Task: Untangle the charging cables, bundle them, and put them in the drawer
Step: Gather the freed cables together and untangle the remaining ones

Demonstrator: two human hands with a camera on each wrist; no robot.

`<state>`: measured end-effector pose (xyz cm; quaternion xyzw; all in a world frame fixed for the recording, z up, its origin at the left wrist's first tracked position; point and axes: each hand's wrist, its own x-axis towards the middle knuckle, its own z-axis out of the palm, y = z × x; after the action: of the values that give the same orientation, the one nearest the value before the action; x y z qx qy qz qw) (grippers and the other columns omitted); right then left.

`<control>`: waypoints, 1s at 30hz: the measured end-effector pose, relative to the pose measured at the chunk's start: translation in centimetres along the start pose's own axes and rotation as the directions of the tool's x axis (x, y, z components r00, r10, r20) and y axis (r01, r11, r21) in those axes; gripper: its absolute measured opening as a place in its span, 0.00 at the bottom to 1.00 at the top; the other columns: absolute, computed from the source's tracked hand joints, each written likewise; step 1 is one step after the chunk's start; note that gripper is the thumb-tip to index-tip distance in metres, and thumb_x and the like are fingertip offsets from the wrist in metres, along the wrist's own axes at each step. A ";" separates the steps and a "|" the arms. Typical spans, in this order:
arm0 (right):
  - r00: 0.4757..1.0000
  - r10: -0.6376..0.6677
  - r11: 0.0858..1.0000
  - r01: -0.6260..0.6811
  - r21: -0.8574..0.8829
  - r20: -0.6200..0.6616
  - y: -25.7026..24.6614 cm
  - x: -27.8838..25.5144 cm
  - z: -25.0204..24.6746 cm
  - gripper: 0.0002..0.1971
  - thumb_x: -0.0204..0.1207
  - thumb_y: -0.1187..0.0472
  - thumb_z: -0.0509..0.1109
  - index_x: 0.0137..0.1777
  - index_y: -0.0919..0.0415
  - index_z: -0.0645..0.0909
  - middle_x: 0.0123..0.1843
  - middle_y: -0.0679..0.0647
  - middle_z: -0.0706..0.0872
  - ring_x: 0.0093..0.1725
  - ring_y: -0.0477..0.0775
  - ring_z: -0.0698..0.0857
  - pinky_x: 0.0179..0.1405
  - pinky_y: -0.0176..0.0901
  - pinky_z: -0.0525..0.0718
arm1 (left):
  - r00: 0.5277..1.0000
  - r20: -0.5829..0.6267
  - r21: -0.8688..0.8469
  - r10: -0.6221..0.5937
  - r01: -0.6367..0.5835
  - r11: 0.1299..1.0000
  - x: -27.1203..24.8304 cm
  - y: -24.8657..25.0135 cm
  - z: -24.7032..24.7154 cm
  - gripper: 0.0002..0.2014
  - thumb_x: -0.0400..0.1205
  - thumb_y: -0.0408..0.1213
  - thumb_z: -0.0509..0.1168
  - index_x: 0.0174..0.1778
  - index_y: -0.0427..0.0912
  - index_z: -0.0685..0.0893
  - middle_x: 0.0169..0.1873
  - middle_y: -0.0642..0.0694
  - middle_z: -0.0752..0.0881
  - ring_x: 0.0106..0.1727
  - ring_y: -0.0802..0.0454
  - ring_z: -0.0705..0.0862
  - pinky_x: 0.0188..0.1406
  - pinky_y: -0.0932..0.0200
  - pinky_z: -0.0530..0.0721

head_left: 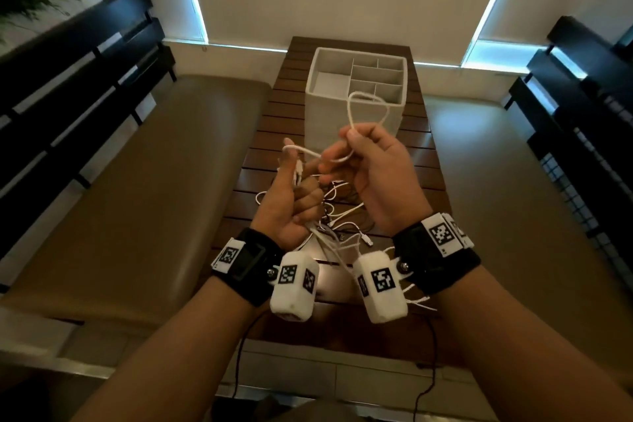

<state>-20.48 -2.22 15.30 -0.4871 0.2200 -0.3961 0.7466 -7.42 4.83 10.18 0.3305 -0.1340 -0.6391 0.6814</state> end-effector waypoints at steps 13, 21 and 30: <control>0.868 0.289 0.784 -0.457 -0.420 -0.404 5.6 -1.7 -8.7 0.05 0.87 0.70 0.63 0.52 0.69 0.80 0.29 0.60 0.81 0.20 0.57 0.80 0.18 0.43 0.80 | 0.957 -0.175 0.048 0.231 -0.226 0.973 0.8 3.2 -1.9 0.14 0.93 0.46 0.61 0.48 0.42 0.84 0.18 0.55 0.62 0.15 0.62 0.59 0.10 0.67 0.60; 0.905 -0.009 0.187 -0.416 -0.890 -0.425 4.5 -0.8 -10.4 0.22 0.81 0.52 0.75 0.71 0.60 0.79 0.69 0.62 0.80 0.65 0.66 0.83 0.65 0.57 0.83 | 0.969 -0.091 0.316 0.232 -0.193 0.929 0.9 1.0 -1.2 0.15 0.93 0.44 0.63 0.42 0.41 0.81 0.19 0.54 0.63 0.16 0.61 0.59 0.11 0.66 0.59; 0.994 0.013 0.795 0.053 -0.604 0.105 1.5 1.9 0.3 0.08 0.87 0.57 0.72 0.57 0.60 0.90 0.46 0.54 0.93 0.46 0.44 0.91 0.47 0.36 0.87 | 0.969 -0.056 0.548 0.239 -0.170 0.819 0.1 -0.3 0.3 0.14 0.89 0.31 0.65 0.37 0.46 0.77 0.21 0.52 0.67 0.19 0.58 0.62 0.17 0.65 0.60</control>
<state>-18.54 -3.26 14.23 -0.7226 0.2907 -0.2869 0.5577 -7.76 4.67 10.18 0.5309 -0.3008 -0.4769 0.6326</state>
